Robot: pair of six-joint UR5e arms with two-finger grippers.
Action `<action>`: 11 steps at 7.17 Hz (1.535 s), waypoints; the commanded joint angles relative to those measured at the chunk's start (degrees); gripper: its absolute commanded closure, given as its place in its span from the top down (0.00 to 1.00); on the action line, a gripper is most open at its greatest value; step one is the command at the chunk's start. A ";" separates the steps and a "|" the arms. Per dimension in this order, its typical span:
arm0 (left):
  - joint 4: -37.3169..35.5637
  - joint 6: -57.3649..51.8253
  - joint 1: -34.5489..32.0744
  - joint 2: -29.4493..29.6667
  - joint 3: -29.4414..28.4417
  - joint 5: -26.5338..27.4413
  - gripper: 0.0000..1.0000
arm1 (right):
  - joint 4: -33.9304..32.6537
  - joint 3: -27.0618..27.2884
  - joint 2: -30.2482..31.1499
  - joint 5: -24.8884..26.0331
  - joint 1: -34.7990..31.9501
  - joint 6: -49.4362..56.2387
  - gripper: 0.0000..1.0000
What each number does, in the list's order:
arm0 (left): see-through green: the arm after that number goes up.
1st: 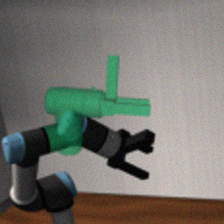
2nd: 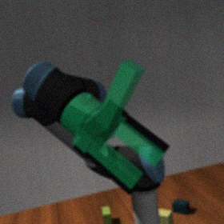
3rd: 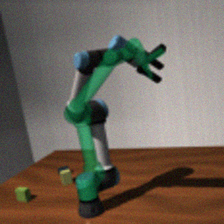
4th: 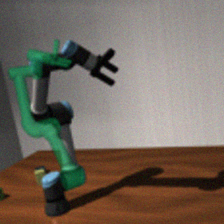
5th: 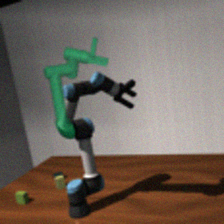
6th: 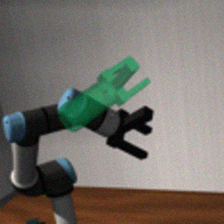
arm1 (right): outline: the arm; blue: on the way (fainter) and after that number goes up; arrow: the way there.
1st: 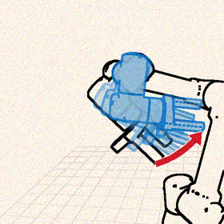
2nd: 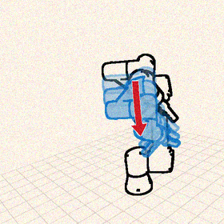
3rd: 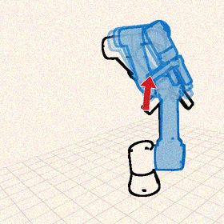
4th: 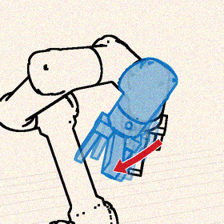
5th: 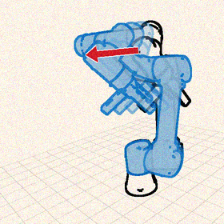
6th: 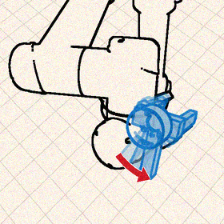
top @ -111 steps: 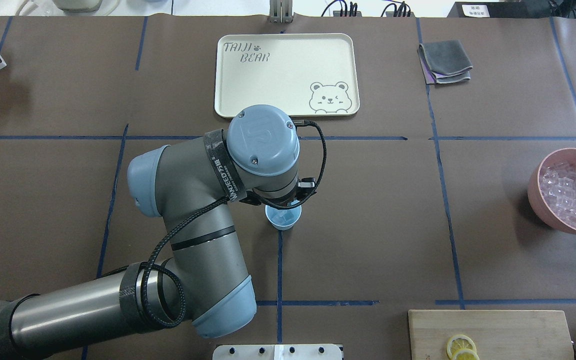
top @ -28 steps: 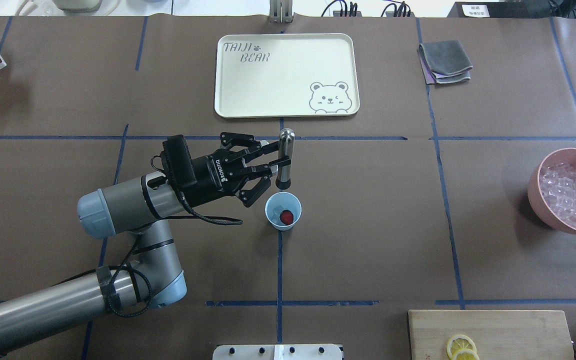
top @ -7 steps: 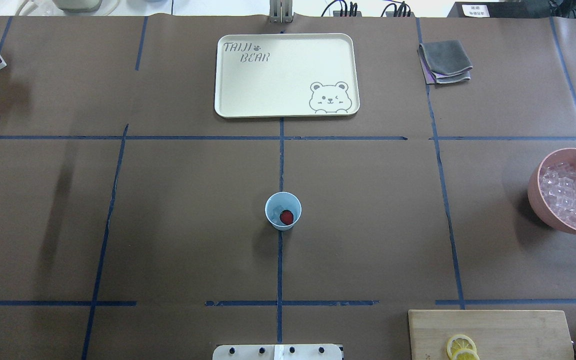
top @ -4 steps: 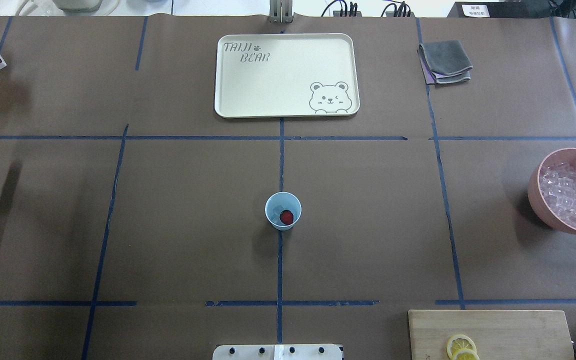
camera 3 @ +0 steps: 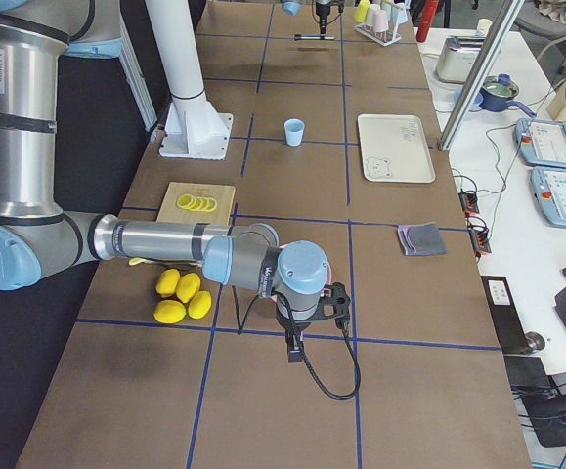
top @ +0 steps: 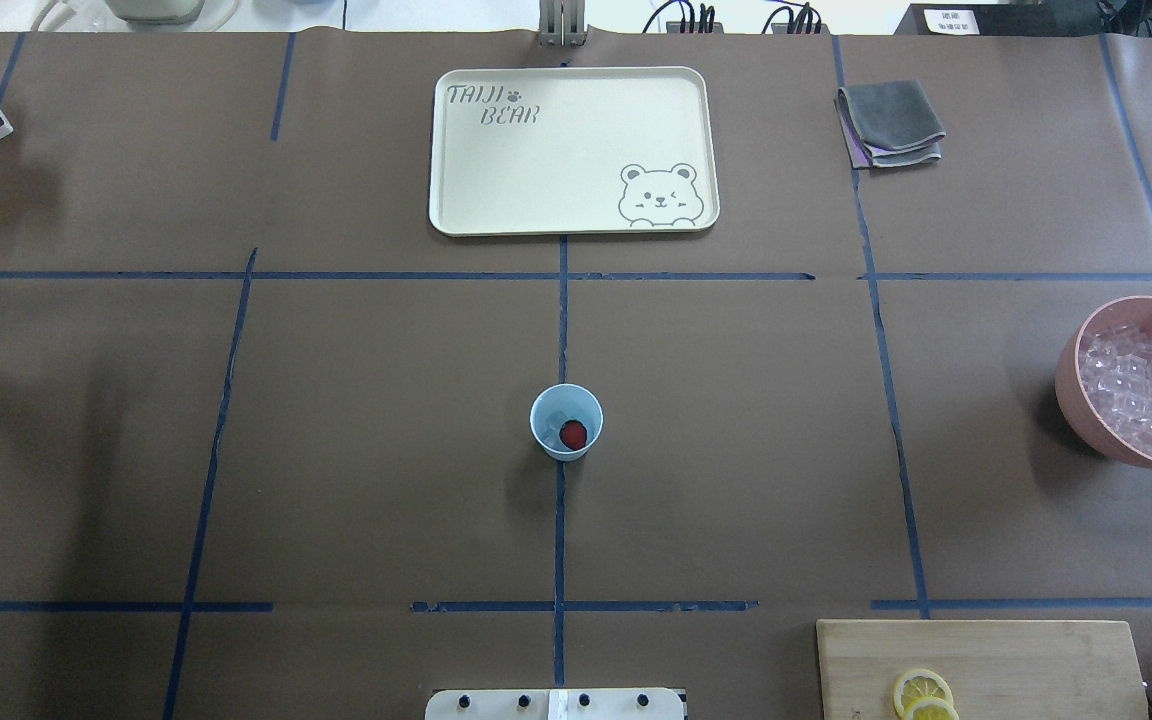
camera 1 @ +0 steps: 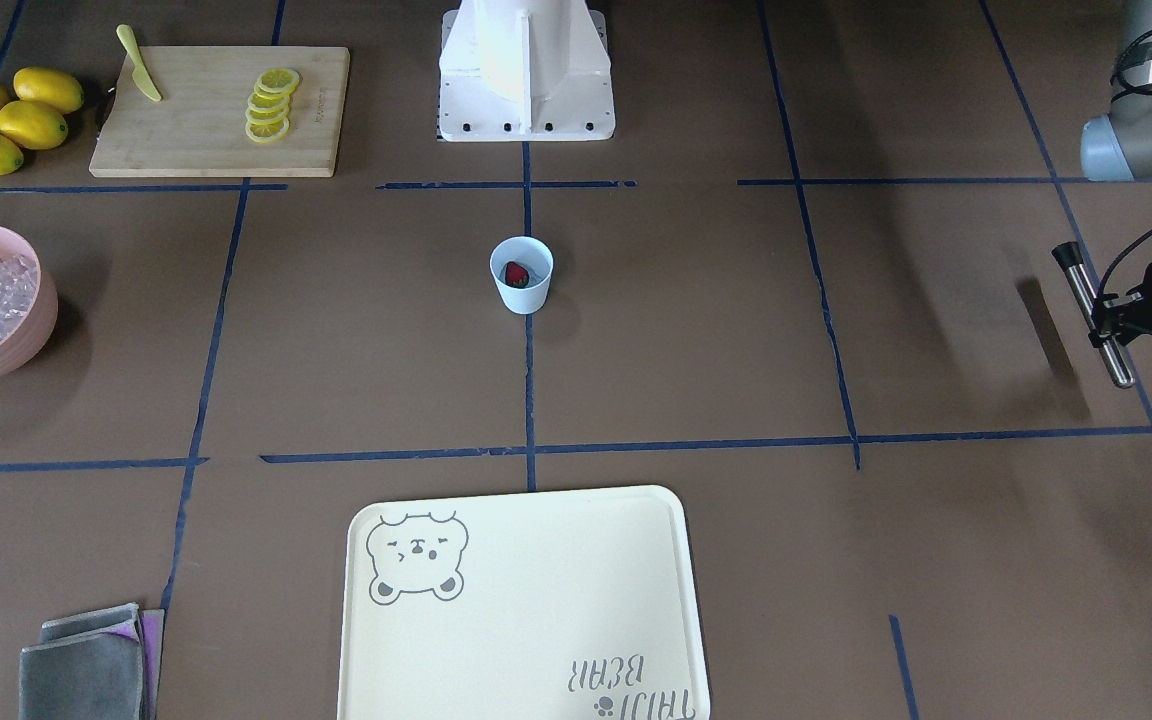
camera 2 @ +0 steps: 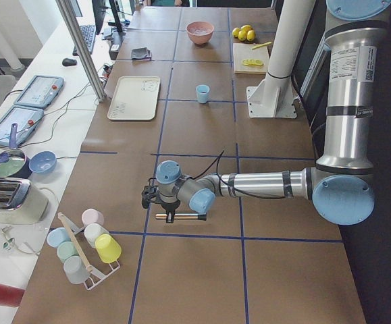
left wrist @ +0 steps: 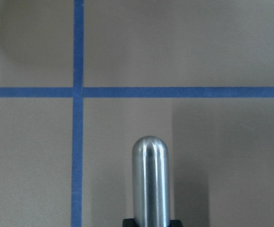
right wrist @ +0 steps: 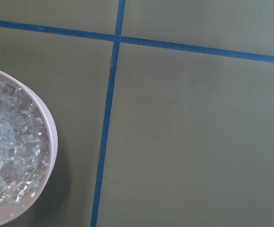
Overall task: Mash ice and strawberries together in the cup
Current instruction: 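Lower the muddler onto the table at its starting spot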
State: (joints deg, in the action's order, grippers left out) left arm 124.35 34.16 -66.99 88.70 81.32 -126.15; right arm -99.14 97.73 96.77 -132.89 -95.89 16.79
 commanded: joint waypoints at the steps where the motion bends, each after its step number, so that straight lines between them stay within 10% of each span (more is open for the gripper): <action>1: 3.35 0.29 0.28 -0.02 -2.39 0.03 0.09 | 0.00 0.00 0.08 0.00 0.00 0.00 1.00; 4: 4.76 0.29 1.85 0.51 -2.21 -0.23 0.17 | 0.00 -0.08 0.08 0.00 0.00 0.00 1.00; 5: 4.76 0.03 2.47 0.51 -2.04 -0.32 0.35 | 0.00 -0.08 0.08 0.00 0.00 0.00 1.00; 6: 4.76 -0.32 2.48 0.60 -1.95 -0.32 0.84 | 0.00 -0.08 0.08 0.00 0.00 0.00 1.00; 7: 5.28 -0.41 2.48 0.60 -1.69 -0.32 1.00 | 0.00 -0.08 0.08 0.00 0.00 0.00 1.00; 11: -1.10 -14.50 -3.81 0.69 1.39 -9.90 1.00 | 0.00 0.00 0.08 0.00 0.00 0.00 1.00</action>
State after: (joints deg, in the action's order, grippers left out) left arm 126.23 26.46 -67.25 89.36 82.11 -134.14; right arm -99.14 97.69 96.86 -132.89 -95.89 16.79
